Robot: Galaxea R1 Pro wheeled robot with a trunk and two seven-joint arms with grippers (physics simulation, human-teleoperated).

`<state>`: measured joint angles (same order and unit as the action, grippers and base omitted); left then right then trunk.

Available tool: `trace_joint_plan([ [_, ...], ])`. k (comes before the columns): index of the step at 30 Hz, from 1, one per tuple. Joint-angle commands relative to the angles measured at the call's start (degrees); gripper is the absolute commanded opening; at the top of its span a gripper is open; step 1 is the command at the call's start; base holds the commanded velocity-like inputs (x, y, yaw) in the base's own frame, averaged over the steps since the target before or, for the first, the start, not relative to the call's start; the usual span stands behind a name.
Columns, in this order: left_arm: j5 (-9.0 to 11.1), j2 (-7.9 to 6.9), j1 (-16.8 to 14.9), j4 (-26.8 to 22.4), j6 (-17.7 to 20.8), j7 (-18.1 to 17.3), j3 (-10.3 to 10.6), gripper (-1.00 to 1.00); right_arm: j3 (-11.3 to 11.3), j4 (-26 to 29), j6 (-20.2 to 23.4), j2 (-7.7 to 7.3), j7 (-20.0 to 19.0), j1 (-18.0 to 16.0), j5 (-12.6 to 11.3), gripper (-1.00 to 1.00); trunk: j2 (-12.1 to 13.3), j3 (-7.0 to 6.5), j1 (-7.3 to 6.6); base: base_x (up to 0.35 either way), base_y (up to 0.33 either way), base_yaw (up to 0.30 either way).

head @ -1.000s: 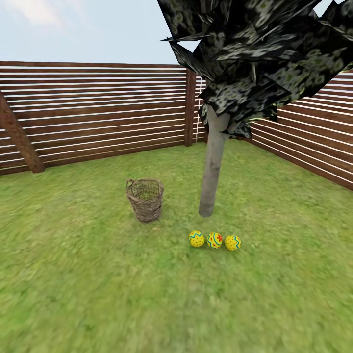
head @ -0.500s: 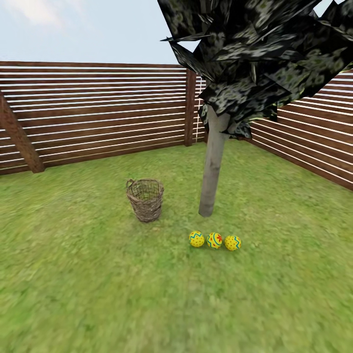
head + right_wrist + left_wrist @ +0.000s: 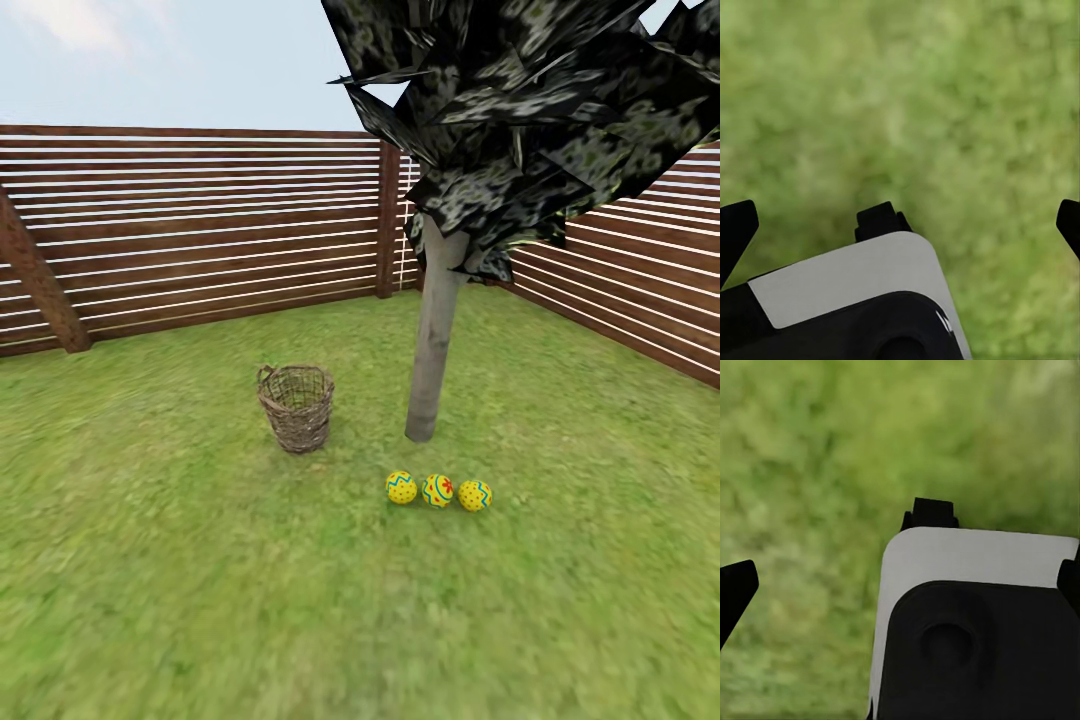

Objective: Take the three Easter eggs out of the wicker basket on the lawn in the garden, then place them on the lawn next to a single tree (choose any tree) so that all three eggs are next to the same tree and none are left in the basket.

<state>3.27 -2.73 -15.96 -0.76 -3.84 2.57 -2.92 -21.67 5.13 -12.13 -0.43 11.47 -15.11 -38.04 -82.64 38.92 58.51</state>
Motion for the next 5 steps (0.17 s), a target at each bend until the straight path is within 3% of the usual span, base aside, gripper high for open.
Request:
trace_joint_plan([
  [1,0.34,0.01,-0.03,0.06,-0.20,0.01,-0.25,1.00,-0.49,0.05,-0.07,-0.01,0.22,-0.01,-0.46,1.00,-0.02,0.04,0.00,0.000,0.000,0.000],
  [5,0.34,0.01,-0.03,0.06,-0.20,-0.01,-0.25,1.00,-0.48,0.05,-0.03,-0.01,0.22,-0.01,-0.46,1.00,-0.02,0.04,0.00,0.000,0.000,0.000],
])
